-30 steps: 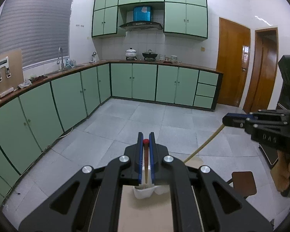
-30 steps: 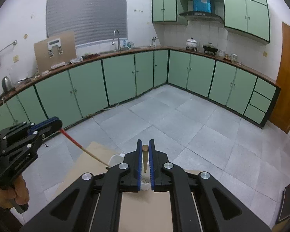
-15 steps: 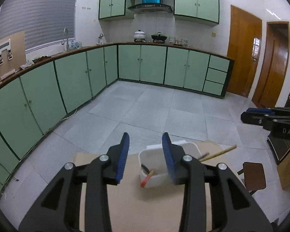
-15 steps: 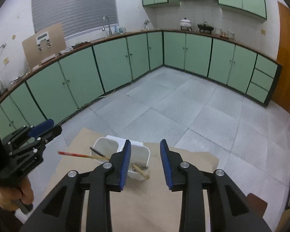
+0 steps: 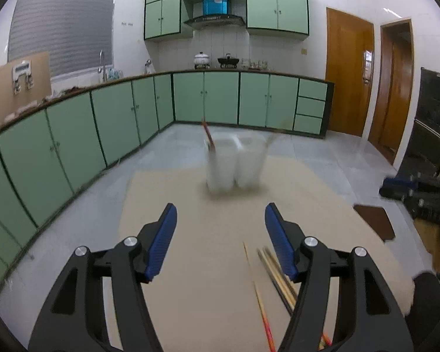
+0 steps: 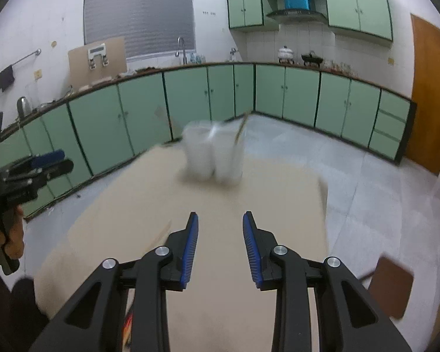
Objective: Organize utensils
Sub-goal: 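Move both tools back over the remaining chopsticks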
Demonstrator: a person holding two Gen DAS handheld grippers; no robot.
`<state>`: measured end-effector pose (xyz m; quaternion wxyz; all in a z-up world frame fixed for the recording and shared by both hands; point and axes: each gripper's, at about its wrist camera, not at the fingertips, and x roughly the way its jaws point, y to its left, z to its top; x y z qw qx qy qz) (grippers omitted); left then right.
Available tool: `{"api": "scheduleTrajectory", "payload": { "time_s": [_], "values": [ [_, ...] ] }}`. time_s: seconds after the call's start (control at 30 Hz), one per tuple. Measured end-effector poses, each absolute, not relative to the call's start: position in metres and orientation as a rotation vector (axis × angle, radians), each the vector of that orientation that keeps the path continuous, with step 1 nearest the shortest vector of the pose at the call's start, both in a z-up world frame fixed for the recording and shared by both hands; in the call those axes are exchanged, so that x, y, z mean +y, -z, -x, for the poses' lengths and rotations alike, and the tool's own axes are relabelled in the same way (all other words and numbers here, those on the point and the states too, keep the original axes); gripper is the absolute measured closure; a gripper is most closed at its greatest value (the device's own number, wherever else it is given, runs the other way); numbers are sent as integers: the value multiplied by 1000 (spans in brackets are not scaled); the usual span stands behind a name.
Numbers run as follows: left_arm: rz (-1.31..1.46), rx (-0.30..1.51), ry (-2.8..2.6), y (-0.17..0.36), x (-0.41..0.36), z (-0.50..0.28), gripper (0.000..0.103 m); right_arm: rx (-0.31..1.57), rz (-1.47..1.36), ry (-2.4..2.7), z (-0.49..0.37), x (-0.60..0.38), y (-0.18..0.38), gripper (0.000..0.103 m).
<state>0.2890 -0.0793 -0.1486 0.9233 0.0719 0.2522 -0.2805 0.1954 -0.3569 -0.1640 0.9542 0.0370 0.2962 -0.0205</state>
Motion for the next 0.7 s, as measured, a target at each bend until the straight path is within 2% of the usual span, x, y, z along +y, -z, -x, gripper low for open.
{"api": "scheduleTrajectory", "payload": {
  "time_s": [0.2, 0.37, 0.7],
  "values": [
    [-170, 612, 596, 232, -77, -225, 39, 681, -42, 9, -127, -293, 252, 72],
    [-213, 731, 593, 288, -90, -218, 49, 730, 6, -36, -111, -251, 284, 73],
    [-197, 792, 540, 313, -80, -202, 54, 754, 40, -80, -114, -239, 298, 73]
  ]
}}
